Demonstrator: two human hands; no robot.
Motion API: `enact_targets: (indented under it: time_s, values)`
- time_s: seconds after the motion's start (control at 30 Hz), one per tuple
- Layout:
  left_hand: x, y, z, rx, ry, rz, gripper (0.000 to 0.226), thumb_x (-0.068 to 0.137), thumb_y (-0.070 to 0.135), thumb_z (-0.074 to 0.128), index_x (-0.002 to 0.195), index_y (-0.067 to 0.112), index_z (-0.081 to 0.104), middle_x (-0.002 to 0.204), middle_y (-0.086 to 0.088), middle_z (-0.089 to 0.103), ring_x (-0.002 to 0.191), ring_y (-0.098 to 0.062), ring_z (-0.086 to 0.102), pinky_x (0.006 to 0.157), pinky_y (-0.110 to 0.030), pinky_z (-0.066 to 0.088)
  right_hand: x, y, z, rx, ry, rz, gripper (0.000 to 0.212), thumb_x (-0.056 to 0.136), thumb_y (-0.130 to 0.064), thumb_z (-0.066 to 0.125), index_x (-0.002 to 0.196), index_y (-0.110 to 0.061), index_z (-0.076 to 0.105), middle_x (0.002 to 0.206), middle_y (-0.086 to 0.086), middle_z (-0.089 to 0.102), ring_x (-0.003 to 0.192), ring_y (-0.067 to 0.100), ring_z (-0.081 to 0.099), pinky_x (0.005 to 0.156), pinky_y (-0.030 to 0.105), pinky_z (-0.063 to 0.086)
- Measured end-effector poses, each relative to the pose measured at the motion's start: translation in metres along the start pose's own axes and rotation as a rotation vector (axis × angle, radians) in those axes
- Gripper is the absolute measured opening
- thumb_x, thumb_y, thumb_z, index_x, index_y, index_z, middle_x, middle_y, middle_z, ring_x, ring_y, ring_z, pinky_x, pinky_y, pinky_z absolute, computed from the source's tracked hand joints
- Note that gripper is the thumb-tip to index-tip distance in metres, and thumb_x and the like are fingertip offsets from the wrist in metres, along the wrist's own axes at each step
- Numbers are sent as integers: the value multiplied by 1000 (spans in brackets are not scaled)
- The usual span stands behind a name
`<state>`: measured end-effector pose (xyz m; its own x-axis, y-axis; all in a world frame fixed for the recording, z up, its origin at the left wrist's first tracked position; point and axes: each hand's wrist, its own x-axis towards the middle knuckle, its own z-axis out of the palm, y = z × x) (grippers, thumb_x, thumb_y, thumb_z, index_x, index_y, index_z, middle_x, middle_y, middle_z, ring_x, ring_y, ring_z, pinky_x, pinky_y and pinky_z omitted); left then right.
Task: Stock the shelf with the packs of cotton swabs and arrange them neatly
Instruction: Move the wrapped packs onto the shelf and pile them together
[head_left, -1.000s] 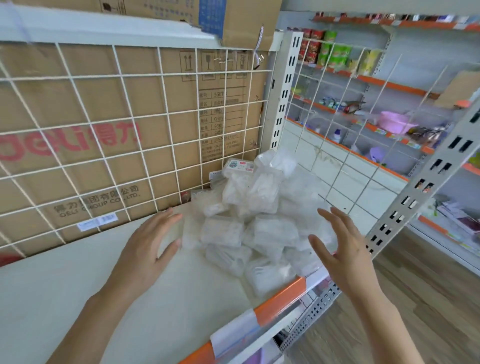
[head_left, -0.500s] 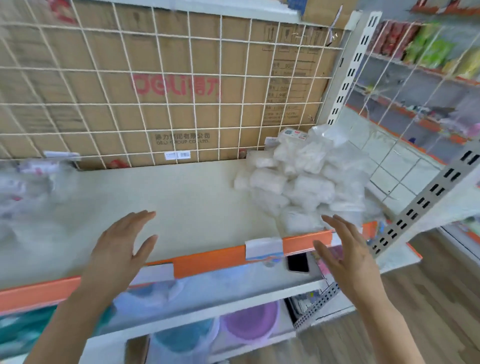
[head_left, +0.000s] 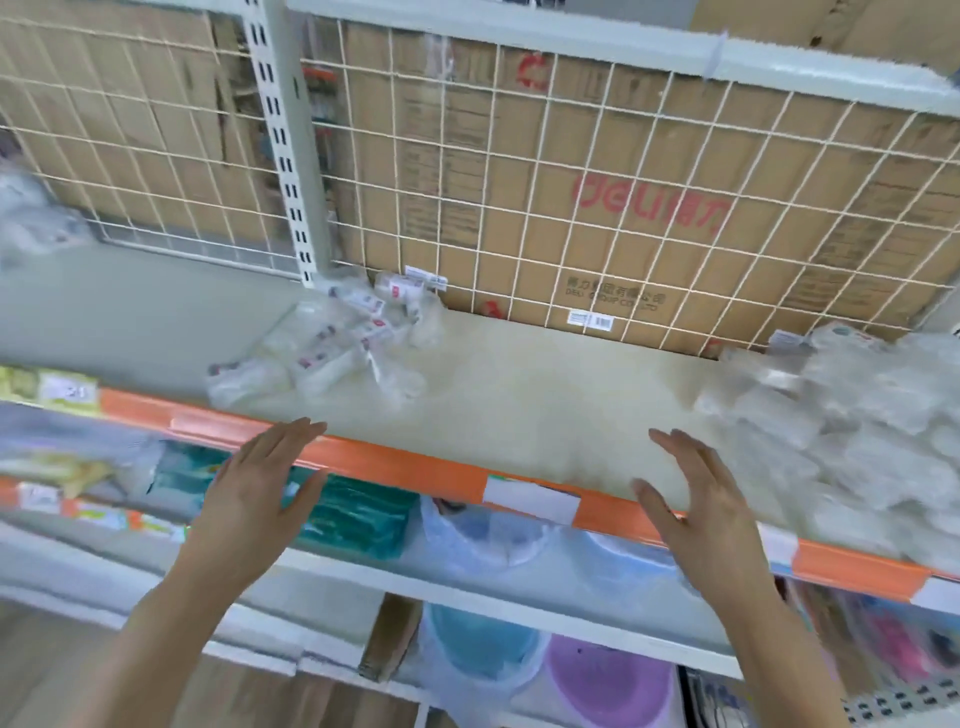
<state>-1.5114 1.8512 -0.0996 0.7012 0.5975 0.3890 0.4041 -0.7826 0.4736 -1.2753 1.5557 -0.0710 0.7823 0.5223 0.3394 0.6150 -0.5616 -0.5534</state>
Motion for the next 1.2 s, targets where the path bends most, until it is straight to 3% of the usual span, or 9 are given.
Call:
enact_targets:
  time_s: [0.1, 0.2, 0.37, 0.47, 0.6, 0.77, 0.9, 0.97, 1.2]
  values:
    - [0, -38, -30, 49, -3, -3, 56, 82, 44, 37, 122, 12, 60, 120, -9, 62, 111, -29, 56, 86, -50, 47, 11, -40, 29, 13, -9, -34, 47, 83, -31, 59, 127, -16, 56, 133, 11, 51, 120, 31, 50, 94, 34, 37]
    - [0, -83, -67, 114, 28, -16, 53, 83, 42, 37, 123, 13, 58, 120, -8, 62, 110, -23, 50, 85, -49, 47, 18, -89, 59, 36, -38, -53, 53, 80, -40, 52, 127, -17, 56, 134, 9, 51, 119, 29, 50, 93, 34, 38]
    - [-10, -156, -125, 145, 68, -94, 47, 82, 35, 49, 121, 12, 61, 124, -9, 61, 107, -32, 59, 82, -48, 49, 26, -163, 118, 46, -73, -131, 61, 78, -52, 41, 125, -16, 58, 131, 13, 54, 116, 34, 53, 93, 41, 43]
    - [-17, -191, -155, 181, 87, -121, 43, 84, 31, 54, 123, 14, 60, 129, -8, 58, 110, -33, 59, 82, -48, 49, 25, -205, 148, 77, -83, -154, 51, 81, -42, 51, 124, -16, 58, 131, 13, 54, 117, 33, 52, 94, 41, 41]
    - [-24, -231, -190, 209, 117, -186, 42, 81, 6, 71, 122, 10, 61, 130, -11, 57, 108, -37, 59, 83, -49, 46, 24, -253, 184, 79, -132, -230, 41, 88, -26, 62, 127, -15, 56, 133, 10, 52, 122, 29, 47, 98, 39, 38]
    - [-41, -275, -217, 225, 89, -247, 49, 85, 42, 42, 123, 15, 59, 131, -6, 56, 109, -36, 58, 81, -49, 47, 35, -301, 220, 74, -221, -307, 44, 87, -20, 64, 129, -18, 54, 136, 8, 50, 127, 28, 43, 101, 41, 36]
    - [-50, -304, -226, 228, 79, -338, 52, 85, 44, 37, 123, 18, 59, 133, -4, 54, 110, -33, 57, 86, -49, 47, 50, -336, 249, 100, -288, -350, 44, 87, -20, 64, 130, -20, 53, 138, 5, 47, 123, 23, 45, 98, 33, 34]
    - [-52, -319, -231, 224, 70, -353, 53, 86, 47, 34, 124, 19, 59, 133, -2, 53, 115, -29, 55, 89, -51, 47, 60, -352, 266, 138, -309, -377, 44, 87, -20, 63, 130, -21, 53, 139, 3, 46, 123, 22, 44, 102, 36, 36]
    - [-26, -373, -252, 260, 181, -434, 35, 85, 10, 63, 119, 18, 62, 130, 0, 54, 114, -28, 53, 89, -46, 46, 115, -418, 330, 163, -368, -495, 45, 90, -26, 60, 133, -26, 49, 142, -4, 41, 131, 13, 34, 102, 28, 28]
